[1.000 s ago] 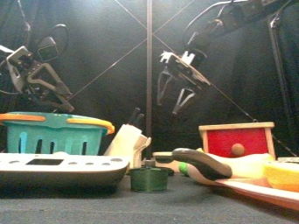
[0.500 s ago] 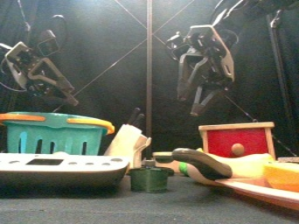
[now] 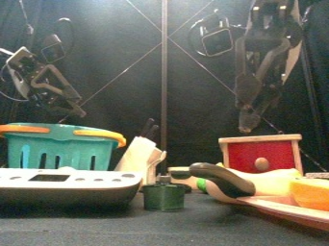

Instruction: Grab banana

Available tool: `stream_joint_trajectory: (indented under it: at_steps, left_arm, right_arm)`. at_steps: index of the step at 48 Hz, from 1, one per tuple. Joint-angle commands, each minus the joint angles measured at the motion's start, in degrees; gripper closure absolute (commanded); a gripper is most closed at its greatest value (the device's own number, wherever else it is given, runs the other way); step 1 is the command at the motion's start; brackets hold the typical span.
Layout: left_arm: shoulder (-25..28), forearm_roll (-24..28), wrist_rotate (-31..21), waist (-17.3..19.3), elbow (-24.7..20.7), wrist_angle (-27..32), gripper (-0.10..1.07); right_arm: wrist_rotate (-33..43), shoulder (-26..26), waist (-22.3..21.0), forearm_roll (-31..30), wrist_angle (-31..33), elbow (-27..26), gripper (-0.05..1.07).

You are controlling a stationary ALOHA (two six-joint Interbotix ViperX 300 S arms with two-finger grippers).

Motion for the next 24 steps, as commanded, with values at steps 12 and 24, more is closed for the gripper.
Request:
stream_joint_trajectory:
  at_steps: [12,24]
  left_arm:
    - [0.09,-0.09,0.09,0.35,-0.35,-0.35,0.03]
    - [0.09,-0.18,0.09,0.44,-0.35,-0.35,0.03]
  right_arm:
    - [-0.18,-0.62,0.0,0.35,4.22,-1.58,0.17]
    - [-0.18,0.79,-0.18,0.97,4.48,-1.58,0.31]
